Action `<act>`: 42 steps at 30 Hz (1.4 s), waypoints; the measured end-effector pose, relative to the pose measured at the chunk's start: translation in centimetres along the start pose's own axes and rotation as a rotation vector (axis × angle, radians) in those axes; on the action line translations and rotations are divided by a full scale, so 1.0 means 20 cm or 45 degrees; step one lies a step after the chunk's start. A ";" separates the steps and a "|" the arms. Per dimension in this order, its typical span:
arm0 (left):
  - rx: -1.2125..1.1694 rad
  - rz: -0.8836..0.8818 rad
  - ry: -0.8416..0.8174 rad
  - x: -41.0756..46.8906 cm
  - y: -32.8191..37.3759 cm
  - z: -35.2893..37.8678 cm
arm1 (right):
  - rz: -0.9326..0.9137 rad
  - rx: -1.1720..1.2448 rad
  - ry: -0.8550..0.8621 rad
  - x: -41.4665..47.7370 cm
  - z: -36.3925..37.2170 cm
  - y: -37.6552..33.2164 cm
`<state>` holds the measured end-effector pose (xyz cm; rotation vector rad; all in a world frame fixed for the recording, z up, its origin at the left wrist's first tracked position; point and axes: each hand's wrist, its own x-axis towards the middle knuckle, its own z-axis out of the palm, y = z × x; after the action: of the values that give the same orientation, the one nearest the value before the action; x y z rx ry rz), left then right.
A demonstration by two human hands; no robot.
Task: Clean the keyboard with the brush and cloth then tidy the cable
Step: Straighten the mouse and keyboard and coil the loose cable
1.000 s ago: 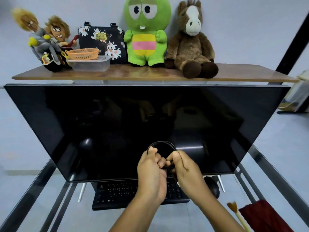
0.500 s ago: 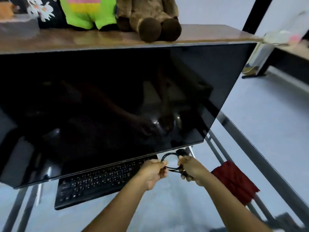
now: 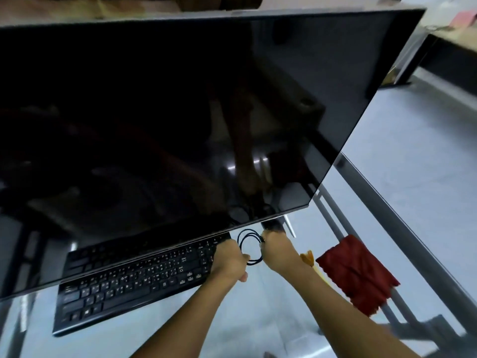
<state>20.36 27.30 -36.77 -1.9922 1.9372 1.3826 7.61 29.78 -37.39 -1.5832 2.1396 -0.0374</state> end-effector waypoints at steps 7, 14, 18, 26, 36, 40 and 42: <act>0.441 0.056 -0.006 0.05 0.08 0.00 | -0.045 -0.165 0.016 -0.03 0.10 0.04; 0.384 0.109 0.230 0.06 0.03 0.03 | -0.036 -0.228 0.057 -0.04 0.13 0.09; 0.467 0.252 0.337 0.05 -0.03 0.06 | -0.050 -0.227 0.073 -0.04 0.14 0.10; 0.889 0.342 0.350 0.06 -0.05 0.09 | -0.142 -0.278 0.114 -0.02 0.20 0.13; 0.563 0.533 0.417 -0.17 0.02 0.14 | 0.047 0.106 0.458 -0.20 -0.08 0.31; 0.488 0.485 0.221 -0.24 0.21 0.22 | 0.188 0.135 0.492 -0.27 -0.22 0.54; 0.506 0.447 0.098 -0.26 0.32 0.29 | 0.280 0.126 0.473 -0.27 -0.26 0.68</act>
<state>12.86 33.24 -33.80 -1.6018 2.4500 0.8747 -5.40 37.84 -34.90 -1.3582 2.5393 -0.3870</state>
